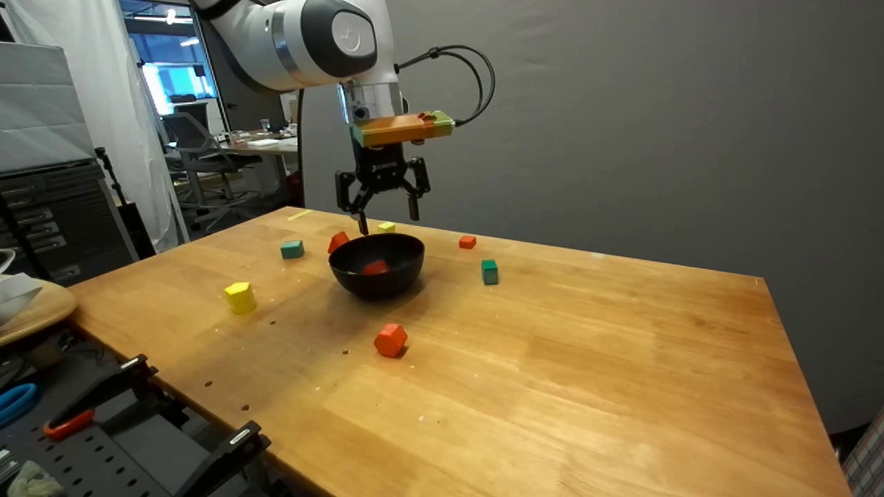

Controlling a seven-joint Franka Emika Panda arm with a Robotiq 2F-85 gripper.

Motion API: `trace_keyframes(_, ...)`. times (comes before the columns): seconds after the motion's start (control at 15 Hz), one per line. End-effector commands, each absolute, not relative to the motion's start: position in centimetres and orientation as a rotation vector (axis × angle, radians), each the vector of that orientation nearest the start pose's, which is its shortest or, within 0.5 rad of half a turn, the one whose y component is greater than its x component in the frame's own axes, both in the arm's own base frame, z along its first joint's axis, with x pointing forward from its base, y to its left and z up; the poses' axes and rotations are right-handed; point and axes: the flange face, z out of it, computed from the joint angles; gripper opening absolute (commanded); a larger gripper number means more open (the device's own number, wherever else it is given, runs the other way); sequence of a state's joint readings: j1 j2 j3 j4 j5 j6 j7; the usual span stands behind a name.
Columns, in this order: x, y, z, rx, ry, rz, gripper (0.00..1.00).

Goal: Remove the blocks from the bowl and put them on the table

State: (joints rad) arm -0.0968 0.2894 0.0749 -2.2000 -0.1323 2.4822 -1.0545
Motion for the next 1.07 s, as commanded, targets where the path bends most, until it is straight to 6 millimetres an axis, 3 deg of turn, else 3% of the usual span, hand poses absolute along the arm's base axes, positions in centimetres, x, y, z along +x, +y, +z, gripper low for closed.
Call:
trace_keyframes(0.0, 55.7, -0.1, 23.4, -2.747, -1.726, -0.005, 1.0)
trace_keyframes(0.33, 55.6, 2.0, 20.2, -2.733, -1.653, 0.003, 1.0)
trace_keyframes(0.67, 55.0, 2.3, 18.4, -2.726, -1.588, 0.028, 1.0)
trace_keyframes(1.0, 55.3, 3.3, 17.6, -2.705, -1.605, 0.03, 0.79)
